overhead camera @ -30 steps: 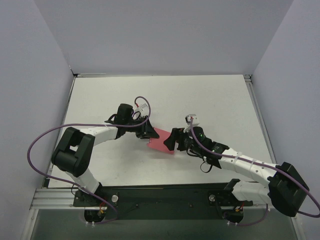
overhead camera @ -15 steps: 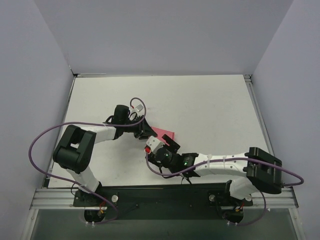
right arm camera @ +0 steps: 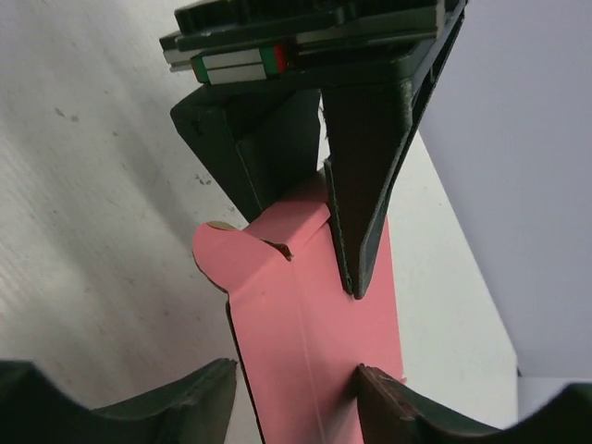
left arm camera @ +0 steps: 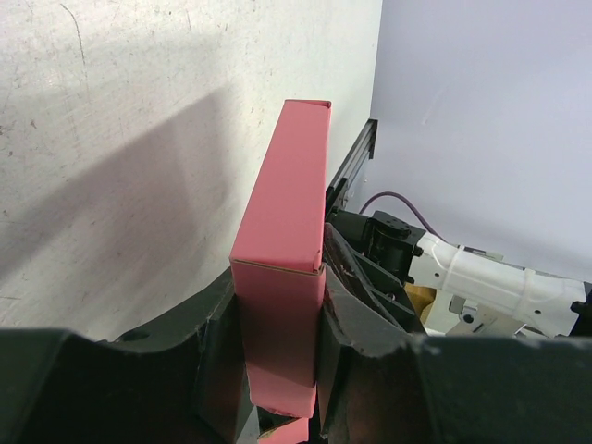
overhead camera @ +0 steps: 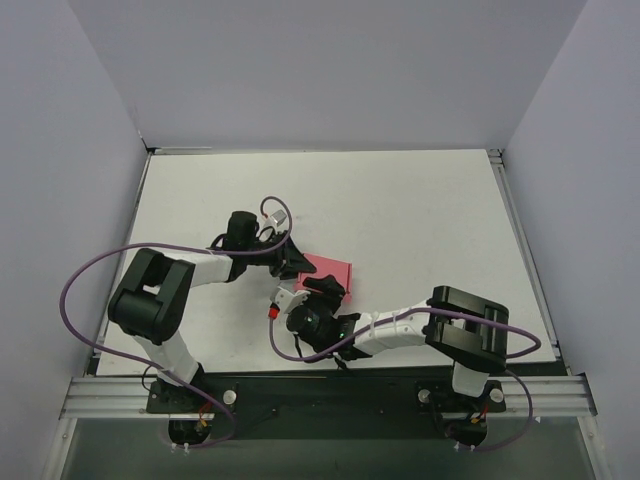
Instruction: Fold the paper box
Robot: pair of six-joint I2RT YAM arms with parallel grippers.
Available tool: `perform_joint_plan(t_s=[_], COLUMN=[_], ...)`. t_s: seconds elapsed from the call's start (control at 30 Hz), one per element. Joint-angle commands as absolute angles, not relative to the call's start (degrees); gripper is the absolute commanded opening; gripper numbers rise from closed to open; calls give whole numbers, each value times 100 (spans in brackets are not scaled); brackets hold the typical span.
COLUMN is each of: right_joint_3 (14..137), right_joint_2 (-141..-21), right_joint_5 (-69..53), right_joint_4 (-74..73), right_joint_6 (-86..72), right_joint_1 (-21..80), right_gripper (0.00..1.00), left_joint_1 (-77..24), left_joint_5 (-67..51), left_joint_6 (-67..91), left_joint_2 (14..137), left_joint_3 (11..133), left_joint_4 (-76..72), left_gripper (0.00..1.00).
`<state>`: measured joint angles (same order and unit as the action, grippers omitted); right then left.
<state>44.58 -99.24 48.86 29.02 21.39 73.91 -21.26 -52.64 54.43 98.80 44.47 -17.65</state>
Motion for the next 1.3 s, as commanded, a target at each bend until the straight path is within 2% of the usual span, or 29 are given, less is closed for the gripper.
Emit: perform_joint_plan(t_s=[0.0, 0.03, 0.13, 0.2, 0.27, 0.4, 0.6, 0.67, 0.8, 0.93, 1.27], right_joint_3=[4632, 4606, 4597, 4693, 4833, 5027, 5509, 5721, 6257, 6573, 6996], right_joint_2=[-10037, -10063, -10002, -9932, -9766, -9440, -8895, -8719, -8622, -8814, -9474], right_joint_5=[5520, 5511, 5248, 4907, 4747, 4378, 3605, 2999, 1804, 1222, -527], right_joint_4=[3401, 3410, 3288, 2605, 1859, 697, -1132, -1815, -2706, -2935, -2980], right_joint_6=[2750, 2794, 2900, 2778, 2401, 1829, 1099, 959, 809, 966, 1291], right_joint_1=[7365, 7357, 7356, 7348, 7339, 7304, 6997, 6752, 6268, 6056, 5520], right_gripper=[44, 34, 24, 23, 17, 13, 12, 13, 15, 15, 15], left_joint_1=[-2101, -2101, -2101, -2101, -2092, -2066, -2030, -1926, -1399, -897, -975], left_joint_5=[-5546, -5563, -5616, -5677, -5643, -5432, -5002, -4713, -4272, -3903, -3455], left_joint_6=[5581, 5590, 5616, 5564, 5336, 4686, 3710, 3332, 3225, 3261, 2497], left_joint_2=[9888, 9888, 9896, 9844, 9783, 9607, 9256, 9124, 8493, 7973, 7243], left_joint_3=[4421, 4412, 4421, 4465, 4535, 4737, 4886, 4896, 4694, 4597, 4693], left_joint_4=[-2206, -2215, -2285, -2320, -2041, -1188, -37, 498, 625, 509, 957], left_gripper=[29, 29, 34, 50, 67, 78, 82, 82, 83, 83, 82])
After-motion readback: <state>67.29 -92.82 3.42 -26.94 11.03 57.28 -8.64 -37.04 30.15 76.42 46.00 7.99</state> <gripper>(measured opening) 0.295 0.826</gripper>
